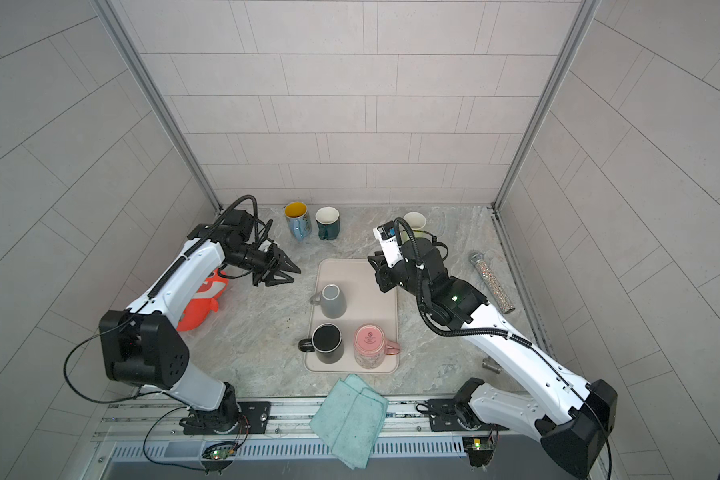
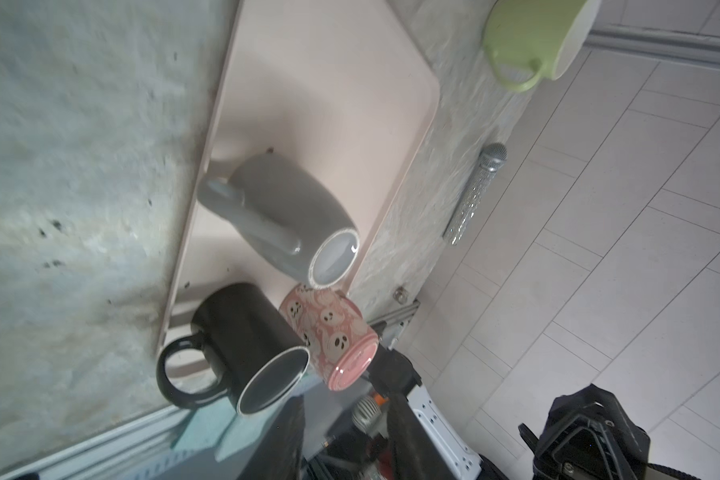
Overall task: Turn the mug right side up
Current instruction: 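Swing the left gripper back over the tray toward the upside-down grey mug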
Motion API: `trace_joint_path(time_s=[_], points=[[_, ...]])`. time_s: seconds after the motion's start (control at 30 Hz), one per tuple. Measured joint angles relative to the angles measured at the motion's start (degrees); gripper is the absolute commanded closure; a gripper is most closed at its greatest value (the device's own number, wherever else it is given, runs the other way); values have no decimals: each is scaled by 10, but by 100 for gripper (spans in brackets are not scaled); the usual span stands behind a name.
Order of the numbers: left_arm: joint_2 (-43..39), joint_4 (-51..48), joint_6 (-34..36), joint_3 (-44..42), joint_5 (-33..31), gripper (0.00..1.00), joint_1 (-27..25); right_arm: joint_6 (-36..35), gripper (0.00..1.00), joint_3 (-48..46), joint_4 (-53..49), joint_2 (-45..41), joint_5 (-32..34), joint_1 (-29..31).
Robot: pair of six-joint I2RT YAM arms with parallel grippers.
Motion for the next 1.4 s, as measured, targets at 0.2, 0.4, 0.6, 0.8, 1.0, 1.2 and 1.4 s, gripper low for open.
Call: trace_joint_path(time_s=[0.2, 0.4, 0.6, 0.8, 1.0, 1.2, 1.4], points=[[11, 20, -91, -24, 28, 61, 9, 14, 77, 0, -10, -3, -3, 0], [25, 100, -221, -61, 30, 61, 17, 36, 77, 0, -9, 0, -12, -2], [76, 40, -273, -14, -10, 60, 17, 54, 77, 0, -8, 16, -24, -5], [125, -53, -268, 52, -42, 62, 17, 61, 78, 0, -8, 36, -38, -10], [153, -102, -267, 24, -49, 63, 16, 65, 78, 0, -7, 42, -42, -14], [183, -103, -275, 32, -51, 63, 7, 69, 78, -1, -5, 42, -48, -18], [224, -91, -285, 66, -47, 63, -10, 73, 79, -7, 1, 42, -50, -20]])
